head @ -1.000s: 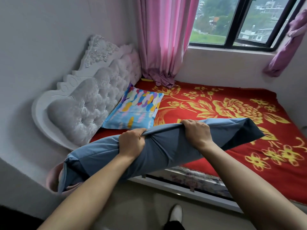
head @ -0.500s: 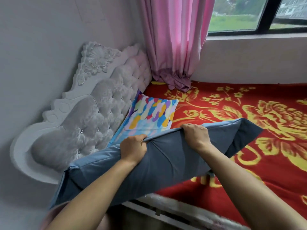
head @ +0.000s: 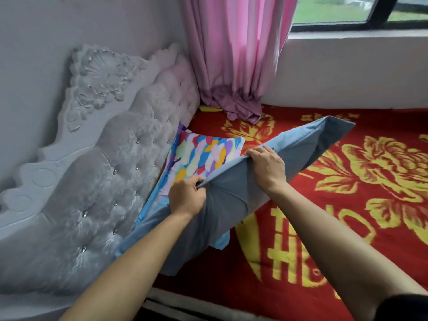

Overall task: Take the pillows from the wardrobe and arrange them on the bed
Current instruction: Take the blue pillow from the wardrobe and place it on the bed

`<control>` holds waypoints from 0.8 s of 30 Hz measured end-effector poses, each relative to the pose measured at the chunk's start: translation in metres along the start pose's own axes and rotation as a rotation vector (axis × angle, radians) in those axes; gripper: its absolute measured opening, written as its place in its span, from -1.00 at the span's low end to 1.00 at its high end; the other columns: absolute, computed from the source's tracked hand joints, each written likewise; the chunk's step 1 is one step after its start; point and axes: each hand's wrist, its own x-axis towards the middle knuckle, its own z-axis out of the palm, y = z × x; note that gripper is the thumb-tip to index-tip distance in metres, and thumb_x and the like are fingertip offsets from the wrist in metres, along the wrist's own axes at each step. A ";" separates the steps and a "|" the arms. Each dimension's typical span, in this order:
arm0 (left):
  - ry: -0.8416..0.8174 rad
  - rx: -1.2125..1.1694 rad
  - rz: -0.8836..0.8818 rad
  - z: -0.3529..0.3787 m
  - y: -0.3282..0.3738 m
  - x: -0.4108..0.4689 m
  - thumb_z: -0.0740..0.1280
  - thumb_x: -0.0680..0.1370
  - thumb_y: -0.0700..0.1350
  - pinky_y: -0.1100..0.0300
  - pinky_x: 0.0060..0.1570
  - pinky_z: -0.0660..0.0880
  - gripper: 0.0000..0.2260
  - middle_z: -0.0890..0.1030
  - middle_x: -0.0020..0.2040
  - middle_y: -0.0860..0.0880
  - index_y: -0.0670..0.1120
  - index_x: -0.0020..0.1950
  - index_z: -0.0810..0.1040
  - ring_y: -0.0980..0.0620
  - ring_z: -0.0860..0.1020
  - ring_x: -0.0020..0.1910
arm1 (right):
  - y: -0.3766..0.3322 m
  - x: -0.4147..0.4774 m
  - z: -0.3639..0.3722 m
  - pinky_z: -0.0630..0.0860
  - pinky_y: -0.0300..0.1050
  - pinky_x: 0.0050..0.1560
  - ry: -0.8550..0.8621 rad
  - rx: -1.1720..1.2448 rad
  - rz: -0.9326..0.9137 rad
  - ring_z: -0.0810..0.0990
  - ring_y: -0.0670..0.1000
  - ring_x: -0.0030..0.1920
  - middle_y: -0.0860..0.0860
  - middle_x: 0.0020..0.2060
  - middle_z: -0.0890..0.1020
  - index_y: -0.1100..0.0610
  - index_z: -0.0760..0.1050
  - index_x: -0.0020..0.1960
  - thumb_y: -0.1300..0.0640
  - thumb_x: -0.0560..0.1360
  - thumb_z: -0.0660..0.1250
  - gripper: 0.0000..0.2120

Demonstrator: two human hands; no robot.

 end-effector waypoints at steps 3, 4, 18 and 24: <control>-0.055 -0.098 -0.054 0.009 -0.022 0.040 0.47 0.39 -0.09 0.17 -0.31 0.50 -0.91 0.68 -0.34 0.01 0.06 -0.13 0.70 -0.03 0.61 -0.30 | -0.011 0.034 0.020 0.47 0.05 0.18 -0.020 -0.050 0.006 0.49 0.11 0.22 0.00 0.14 0.64 0.06 0.60 0.13 0.24 0.53 0.23 -0.74; -0.078 -0.132 -0.067 0.013 -0.031 0.053 0.48 0.40 -0.08 0.14 -0.30 0.53 -0.93 0.68 -0.33 0.00 0.05 -0.14 0.70 -0.04 0.62 -0.29 | -0.016 0.045 0.028 0.47 0.06 0.18 -0.028 -0.067 0.015 0.49 0.12 0.23 0.01 0.14 0.64 0.06 0.60 0.13 0.24 0.53 0.24 -0.74; -0.091 -0.252 -0.153 0.093 -0.221 0.152 0.47 0.47 -0.06 0.11 -0.21 0.52 -0.86 0.73 -0.18 -0.10 -0.06 -0.01 0.70 -0.12 0.65 -0.19 | -0.103 0.066 0.272 0.09 0.26 0.51 -0.110 -0.068 0.210 0.09 0.16 0.57 0.15 0.56 0.16 0.06 0.18 0.56 0.30 0.60 0.10 -0.45; -0.087 -0.121 -0.118 0.130 -0.253 0.191 0.37 0.54 0.01 0.01 -0.12 0.48 -0.76 0.69 -0.03 -0.22 -0.08 0.12 0.65 -0.25 0.62 -0.04 | -0.091 0.022 0.336 0.19 0.25 0.46 -0.182 0.021 0.421 0.06 0.19 0.57 0.17 0.58 0.05 -0.05 0.03 0.59 -0.19 0.64 -0.02 -0.44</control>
